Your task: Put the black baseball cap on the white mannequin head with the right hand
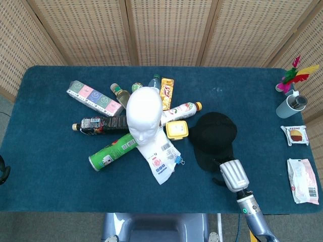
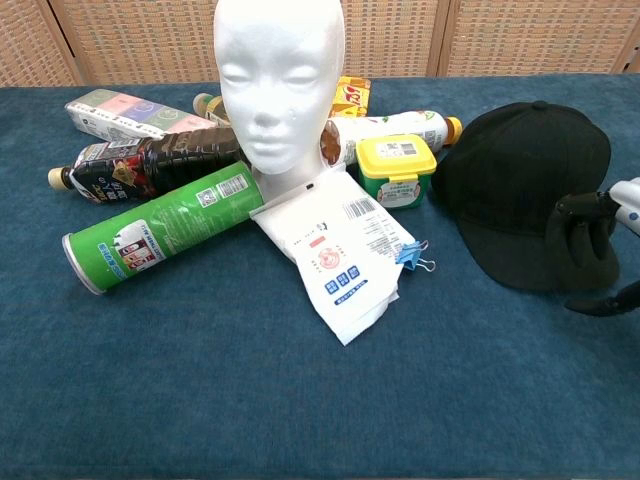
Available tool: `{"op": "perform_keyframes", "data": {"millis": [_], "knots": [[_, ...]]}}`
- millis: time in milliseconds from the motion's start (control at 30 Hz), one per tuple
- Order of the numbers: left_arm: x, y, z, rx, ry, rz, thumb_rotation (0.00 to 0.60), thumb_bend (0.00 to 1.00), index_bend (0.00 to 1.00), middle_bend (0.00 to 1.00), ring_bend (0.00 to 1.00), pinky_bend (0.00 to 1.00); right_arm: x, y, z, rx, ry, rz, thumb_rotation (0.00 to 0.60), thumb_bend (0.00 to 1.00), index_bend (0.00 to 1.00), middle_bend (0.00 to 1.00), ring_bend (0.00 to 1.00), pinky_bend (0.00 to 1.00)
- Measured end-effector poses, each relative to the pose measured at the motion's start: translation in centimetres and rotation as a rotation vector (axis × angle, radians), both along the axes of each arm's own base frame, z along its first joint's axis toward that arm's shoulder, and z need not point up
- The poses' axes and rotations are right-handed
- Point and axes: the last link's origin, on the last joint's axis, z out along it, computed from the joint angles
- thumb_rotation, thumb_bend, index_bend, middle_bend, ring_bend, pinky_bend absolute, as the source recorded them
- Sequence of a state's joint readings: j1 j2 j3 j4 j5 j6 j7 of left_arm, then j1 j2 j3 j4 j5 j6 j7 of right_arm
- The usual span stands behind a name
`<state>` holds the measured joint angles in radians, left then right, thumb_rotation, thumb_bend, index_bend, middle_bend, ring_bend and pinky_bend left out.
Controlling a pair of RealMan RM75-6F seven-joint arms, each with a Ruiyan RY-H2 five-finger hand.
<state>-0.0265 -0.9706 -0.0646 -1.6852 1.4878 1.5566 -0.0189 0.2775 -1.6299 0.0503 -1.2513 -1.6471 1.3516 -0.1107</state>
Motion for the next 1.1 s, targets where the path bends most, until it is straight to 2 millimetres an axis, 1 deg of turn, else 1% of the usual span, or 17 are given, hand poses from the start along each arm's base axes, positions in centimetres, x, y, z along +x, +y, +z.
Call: {"op": "perform_keyframes", "data": {"millis": [267, 467, 667, 900, 1100], "knots": [[-0.2, -0.1, 0.1, 0.000, 0.000, 0.007, 0.600, 0.35, 0.66, 0.52, 0.39, 0.33, -0.7, -1.0, -0.8, -0.027, 0.014, -0.014, 0.600, 0.14, 0.46, 0.60, 0.60, 0.43], [-0.2, -0.1, 0.1, 0.002, 0.000, 0.006, 0.600, 0.35, 0.66, 0.52, 0.39, 0.33, -1.1, -1.4, -1.1, -0.042, 0.025, -0.013, 0.600, 0.14, 0.46, 0.60, 0.60, 0.43], [-0.3, -0.2, 0.1, 0.003, 0.000, 0.010, 0.600, 0.35, 0.66, 0.52, 0.39, 0.33, -1.5, -1.6, -1.2, -0.049, 0.032, -0.013, 0.600, 0.14, 0.46, 0.60, 0.60, 0.43], [-0.4, -0.3, 0.1, 0.002, -0.002, 0.016, 0.600, 0.35, 0.66, 0.52, 0.39, 0.33, -1.5, -1.3, -1.4, -0.045, 0.035, 0.001, 0.600, 0.14, 0.46, 0.60, 0.60, 0.43], [-0.5, -0.4, 0.2, 0.004, -0.002, 0.017, 0.600, 0.35, 0.66, 0.52, 0.39, 0.33, -1.7, -1.6, -1.5, -0.048, 0.054, 0.004, 0.600, 0.14, 0.46, 0.59, 0.59, 0.43]]}}
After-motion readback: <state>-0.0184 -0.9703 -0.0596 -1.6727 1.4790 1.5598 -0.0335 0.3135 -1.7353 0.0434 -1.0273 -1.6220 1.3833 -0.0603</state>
